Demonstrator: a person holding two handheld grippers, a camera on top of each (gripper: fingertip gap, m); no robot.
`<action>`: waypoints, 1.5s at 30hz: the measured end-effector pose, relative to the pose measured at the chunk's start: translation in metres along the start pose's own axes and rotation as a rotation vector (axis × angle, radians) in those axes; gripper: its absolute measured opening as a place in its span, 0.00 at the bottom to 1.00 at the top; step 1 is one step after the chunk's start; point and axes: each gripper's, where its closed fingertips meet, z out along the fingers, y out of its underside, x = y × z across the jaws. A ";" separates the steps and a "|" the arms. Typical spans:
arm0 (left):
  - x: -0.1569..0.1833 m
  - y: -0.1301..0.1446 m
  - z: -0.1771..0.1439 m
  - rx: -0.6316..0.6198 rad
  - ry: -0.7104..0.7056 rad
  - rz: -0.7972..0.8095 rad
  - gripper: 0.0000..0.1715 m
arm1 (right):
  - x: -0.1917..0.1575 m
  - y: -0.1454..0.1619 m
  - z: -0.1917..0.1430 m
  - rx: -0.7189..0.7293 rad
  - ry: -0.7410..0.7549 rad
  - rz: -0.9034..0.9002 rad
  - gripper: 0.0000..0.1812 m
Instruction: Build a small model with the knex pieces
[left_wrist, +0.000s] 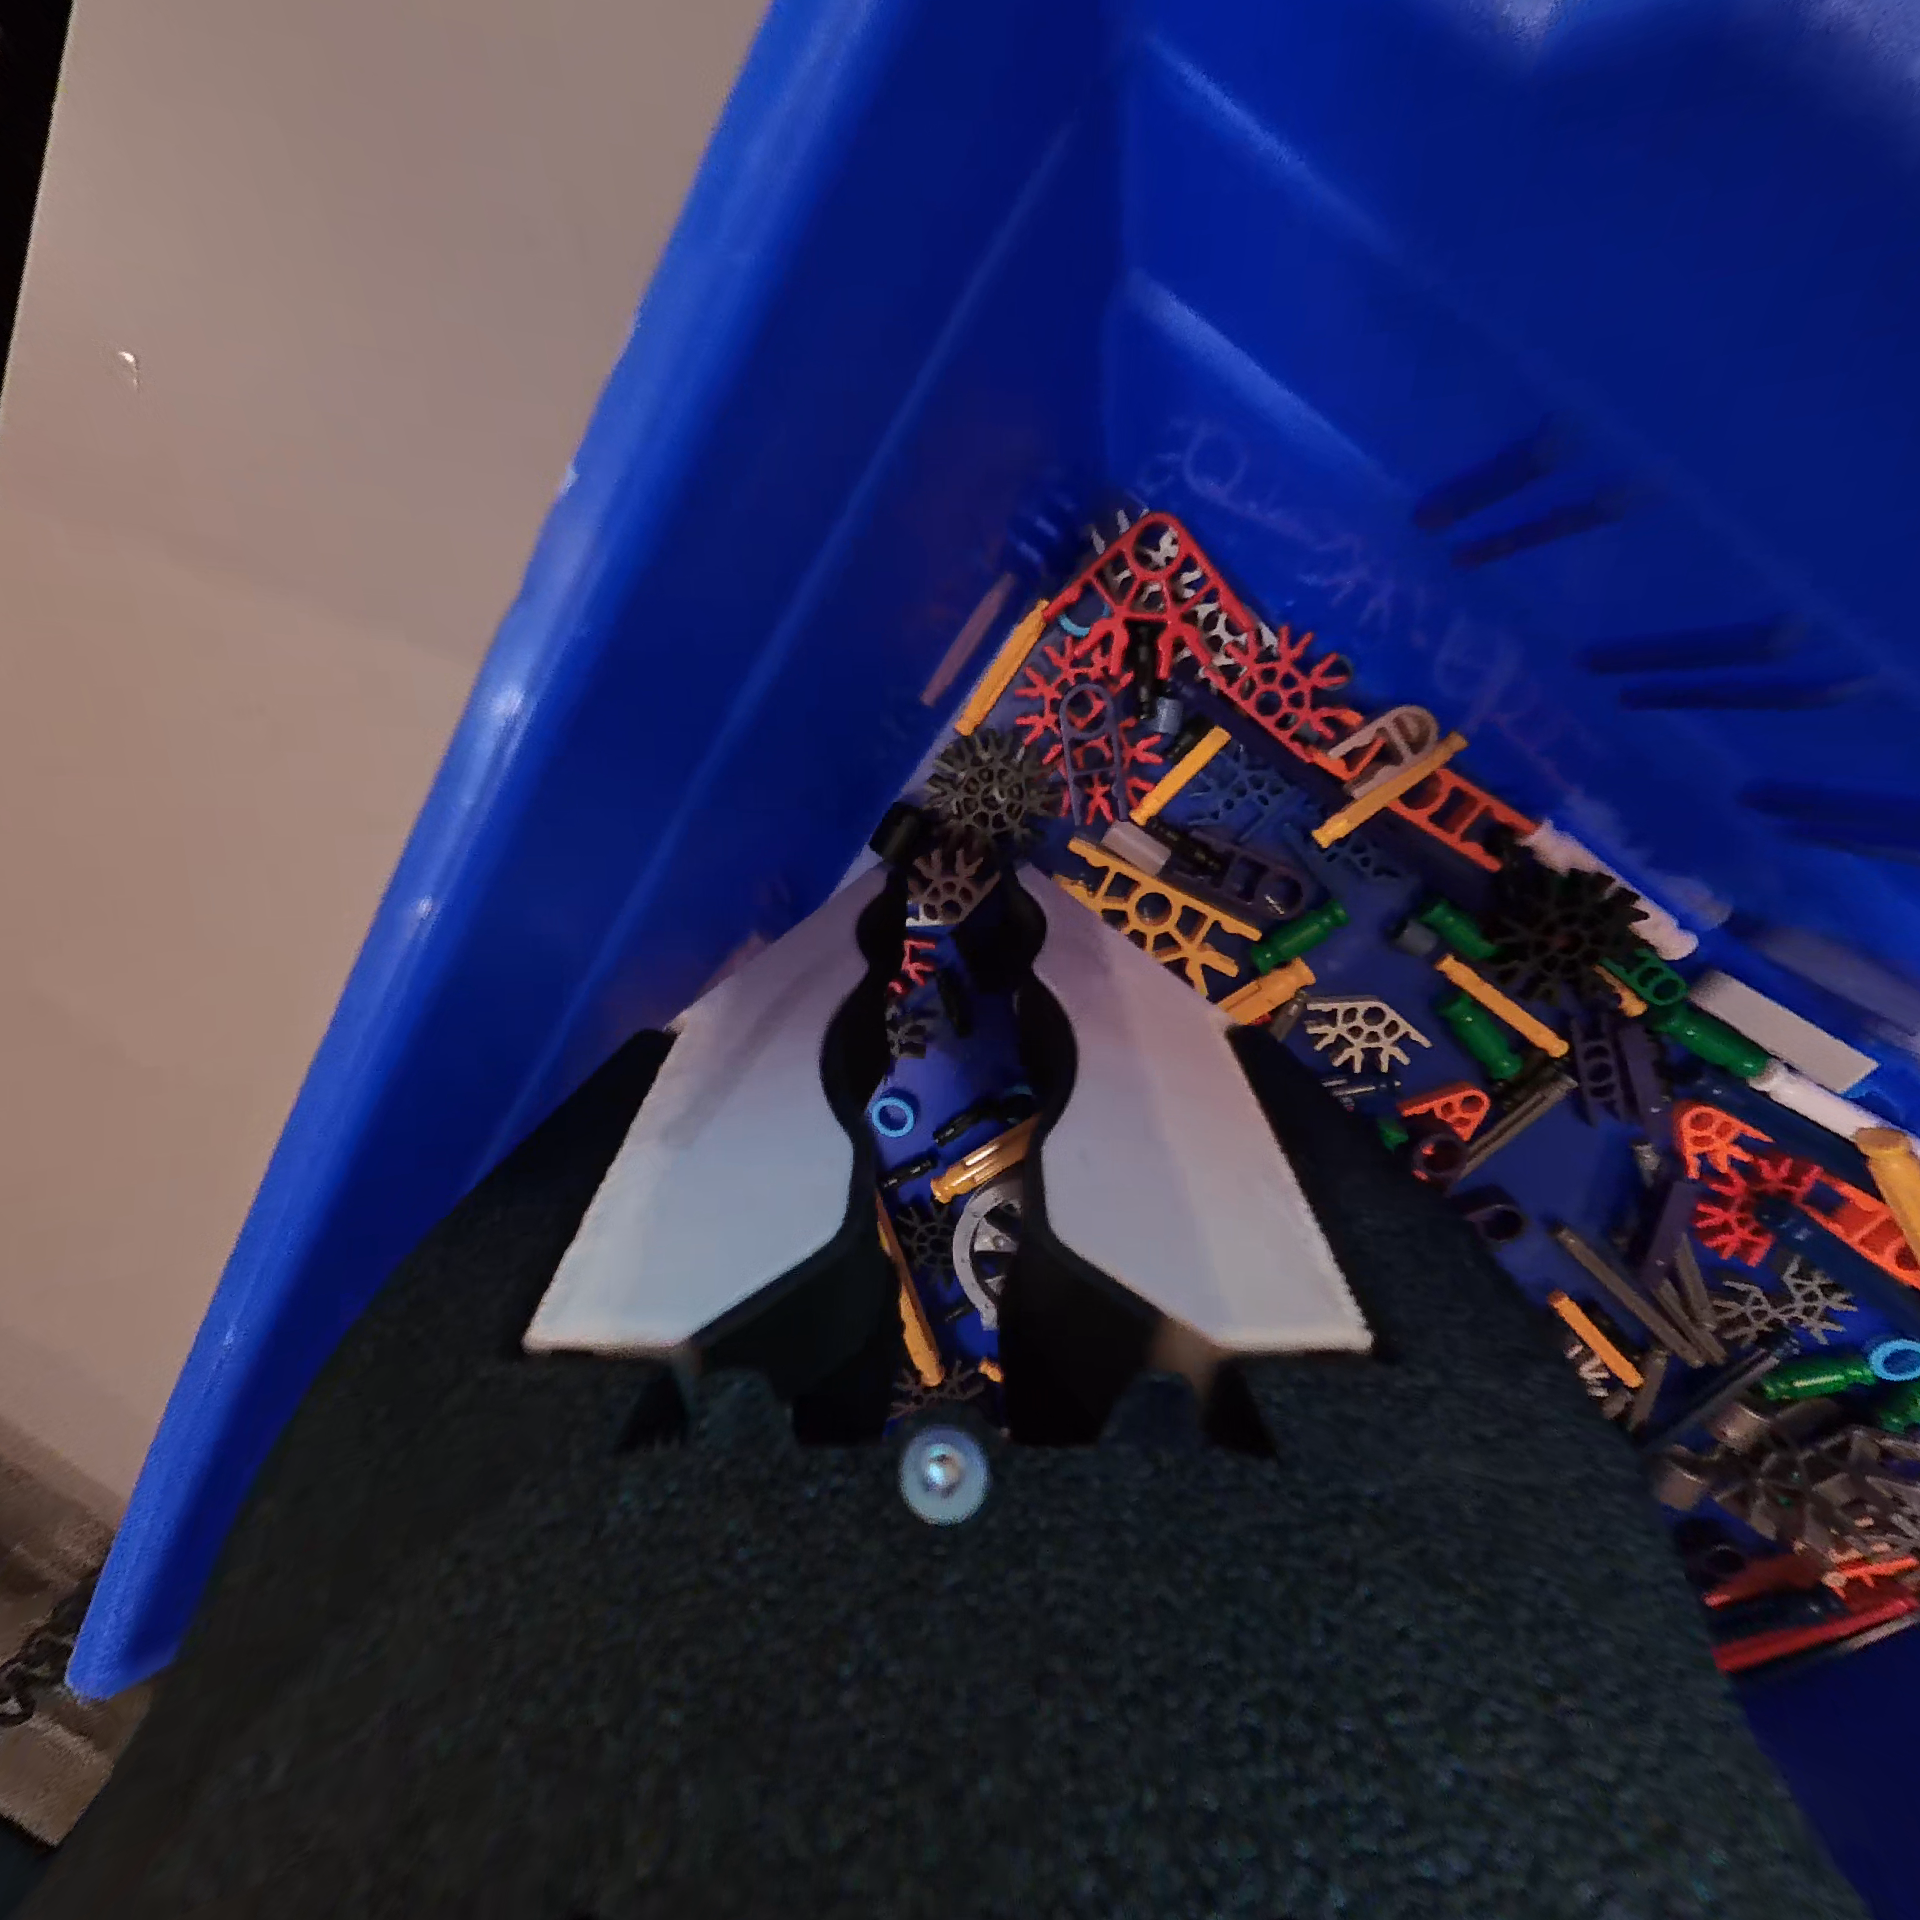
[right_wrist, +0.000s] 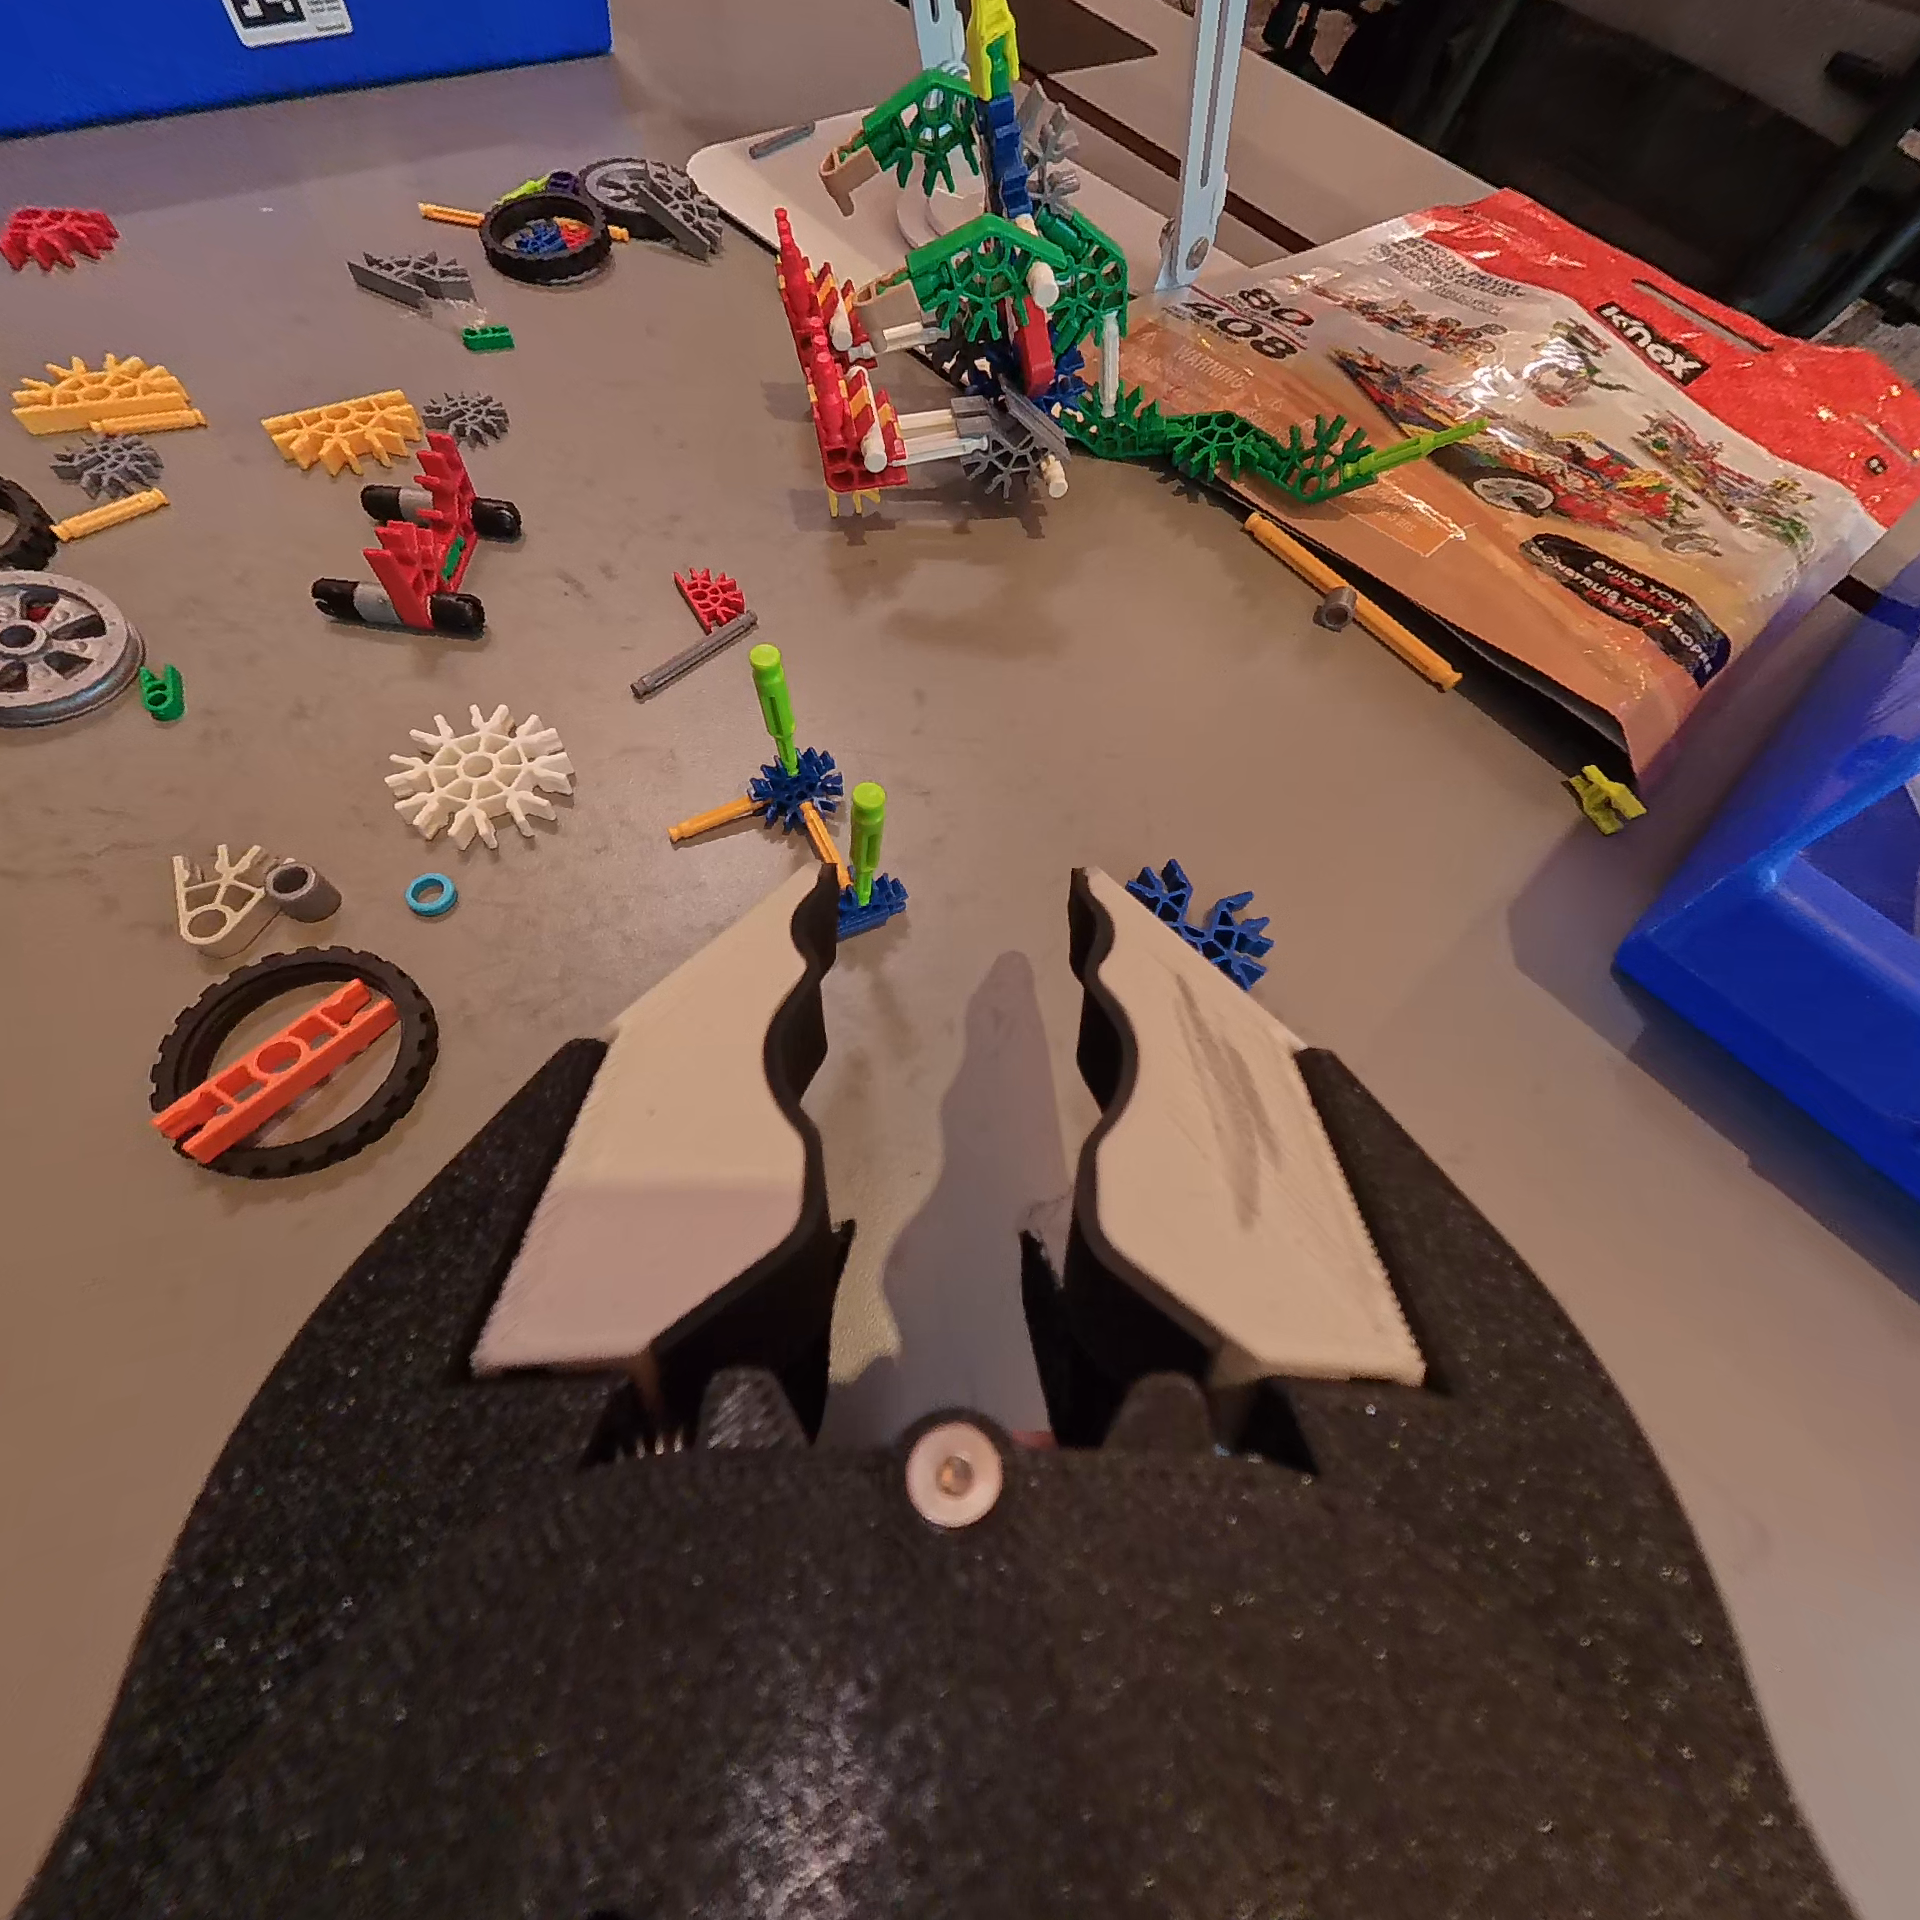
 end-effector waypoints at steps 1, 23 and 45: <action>0.000 0.000 0.000 -0.001 -0.002 0.000 0.09 | 0.000 0.000 0.000 0.001 0.000 0.000 0.24; -0.007 0.002 0.000 0.023 -0.031 -0.048 0.10 | -0.001 -0.001 -0.001 0.012 -0.004 -0.003 0.24; 0.003 0.006 -0.003 0.002 0.007 -0.024 0.06 | -0.001 -0.002 -0.002 0.016 -0.007 -0.004 0.24</action>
